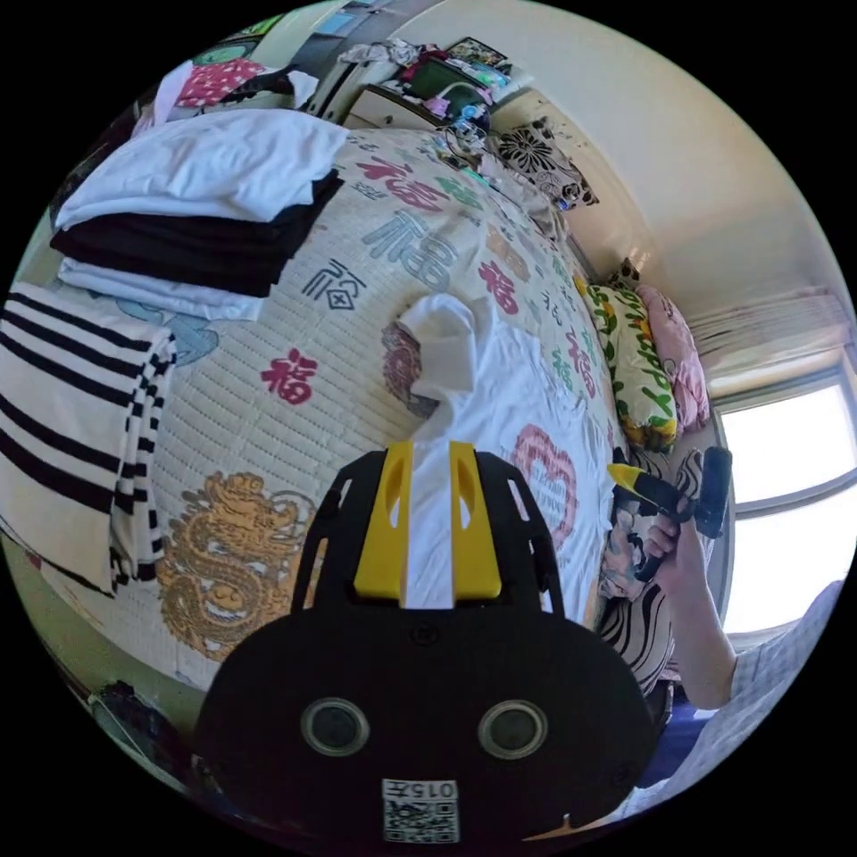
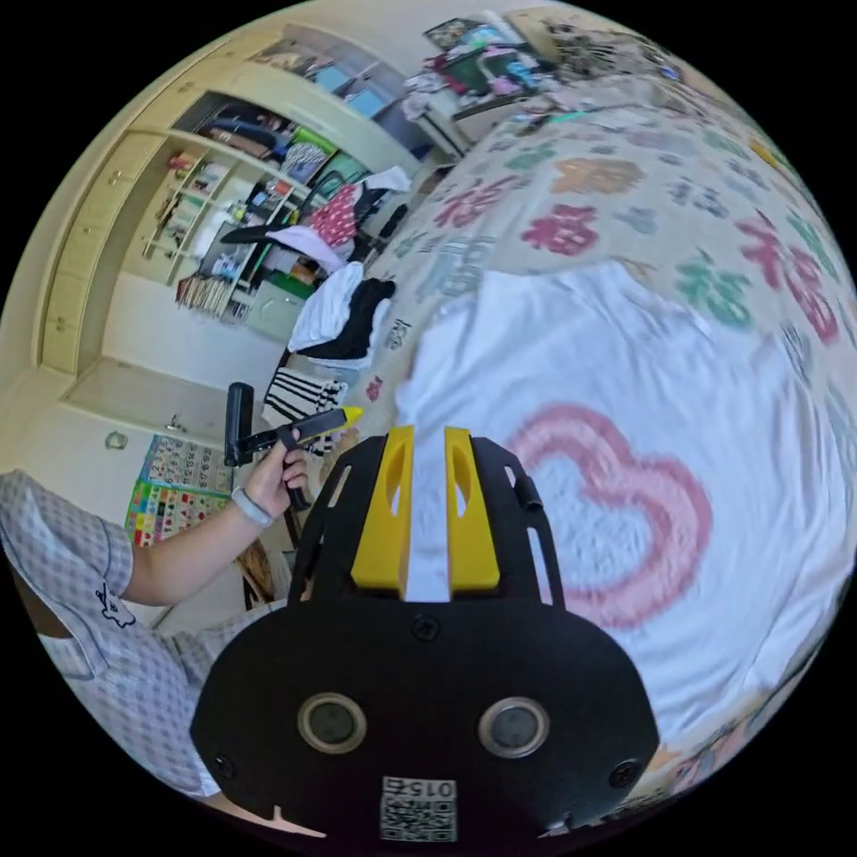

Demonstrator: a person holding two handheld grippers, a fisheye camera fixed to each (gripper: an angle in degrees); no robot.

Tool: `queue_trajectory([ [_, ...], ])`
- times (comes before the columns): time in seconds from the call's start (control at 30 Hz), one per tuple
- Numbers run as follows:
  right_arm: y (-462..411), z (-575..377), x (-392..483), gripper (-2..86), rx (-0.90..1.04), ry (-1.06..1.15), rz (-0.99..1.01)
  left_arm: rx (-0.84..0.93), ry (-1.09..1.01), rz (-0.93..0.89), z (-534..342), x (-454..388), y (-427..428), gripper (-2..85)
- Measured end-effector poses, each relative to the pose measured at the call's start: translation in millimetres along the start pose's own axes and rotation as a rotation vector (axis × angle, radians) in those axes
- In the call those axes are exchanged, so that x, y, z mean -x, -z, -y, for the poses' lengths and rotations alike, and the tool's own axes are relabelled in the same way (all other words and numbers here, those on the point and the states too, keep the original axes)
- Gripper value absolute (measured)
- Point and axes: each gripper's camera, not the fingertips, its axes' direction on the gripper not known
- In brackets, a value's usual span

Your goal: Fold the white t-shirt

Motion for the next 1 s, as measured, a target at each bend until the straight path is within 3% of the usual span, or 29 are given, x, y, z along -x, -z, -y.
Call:
queue_trajectory([
  [0.17, -102.8, 152.5, 73.5, 8.6, 0.156, 0.113, -0.084, 0.08, -0.036, -0.119, 51.0, 30.9, 14.6, 7.3],
  [0.37, -211.9, 235.5, 93.4, 5.2, 0.513, 0.099, -0.332, 0.144, 0.007, -0.254, 83.1, 59.9, 31.8, 8.1],
  [0.43, -216.8, 247.3, 98.7, 2.3, 0.522, 0.112, -0.4, 0.166, 0.006, -0.289, 89.3, 64.8, 42.8, 8.3],
  [0.6, -193.3, 282.9, 107.9, 0.5, 0.453, 0.078, -0.282, 0.145, 0.106, -0.395, 100.9, 81.1, 61.0, 8.1],
  [0.7, -164.8, 306.0, 108.7, 0.1, 0.336, 0.008, -0.15, 0.147, 0.175, -0.45, 108.7, 87.1, 65.3, 2.7],
  [0.83, -149.2, 335.1, 117.1, 0.0, 0.272, -0.007, -0.1, -0.086, 0.141, -0.306, 108.8, 89.3, 133.8, -0.6],
  [1.0, -179.2, 356.3, 127.5, -0.1, 0.291, 0.011, -0.101, -0.219, 0.13, -0.105, 99.9, 101.9, 201.7, -0.4],
])
